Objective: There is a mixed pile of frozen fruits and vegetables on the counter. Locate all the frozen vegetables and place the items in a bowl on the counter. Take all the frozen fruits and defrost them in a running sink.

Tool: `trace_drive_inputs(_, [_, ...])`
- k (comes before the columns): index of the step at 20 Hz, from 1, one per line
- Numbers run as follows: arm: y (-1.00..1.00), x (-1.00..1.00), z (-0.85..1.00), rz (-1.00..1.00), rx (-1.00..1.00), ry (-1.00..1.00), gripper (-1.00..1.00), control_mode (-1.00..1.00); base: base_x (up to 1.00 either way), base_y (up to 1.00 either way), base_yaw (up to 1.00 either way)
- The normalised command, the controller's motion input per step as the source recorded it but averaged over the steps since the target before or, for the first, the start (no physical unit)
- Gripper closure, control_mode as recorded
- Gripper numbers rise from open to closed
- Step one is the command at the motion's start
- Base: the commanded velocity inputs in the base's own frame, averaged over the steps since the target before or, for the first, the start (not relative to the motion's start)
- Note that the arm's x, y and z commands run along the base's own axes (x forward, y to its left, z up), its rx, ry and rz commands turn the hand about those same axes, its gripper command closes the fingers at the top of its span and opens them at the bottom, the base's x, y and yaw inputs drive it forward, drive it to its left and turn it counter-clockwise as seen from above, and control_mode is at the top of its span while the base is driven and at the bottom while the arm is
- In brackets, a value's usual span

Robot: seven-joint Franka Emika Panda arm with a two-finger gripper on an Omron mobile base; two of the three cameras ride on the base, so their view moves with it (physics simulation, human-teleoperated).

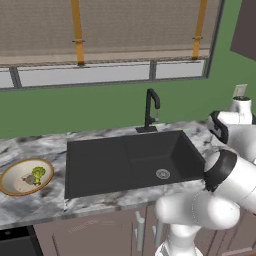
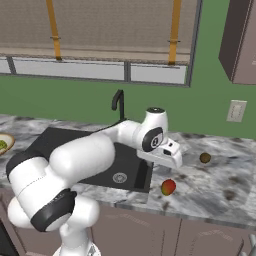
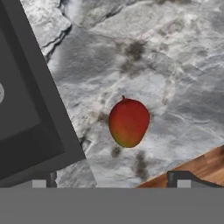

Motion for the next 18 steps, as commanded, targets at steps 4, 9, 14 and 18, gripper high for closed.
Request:
trace_drive_inputs(4, [-0.26, 0.00, -0.37, -0.05, 0.01, 0.09, -1.00, -1.00, 0.00, 0.00, 0.00])
trace_drive_inputs(9, [-0.28, 0.16, -0.50, -0.01, 0.00, 0.08, -1.00, -1.00, 0.00, 0.00, 0.00])
trace_drive_inputs(14, [-0.21, 0.17, -0.52, 0.00, 0.00, 0.09, -1.00, -1.00, 0.00, 0.00, 0.00])
trace_drive_inputs(18, [0.00, 0.00, -0.42, 0.00, 0.00, 0.15, -1.00, -1.00, 0.00, 0.00, 0.00])
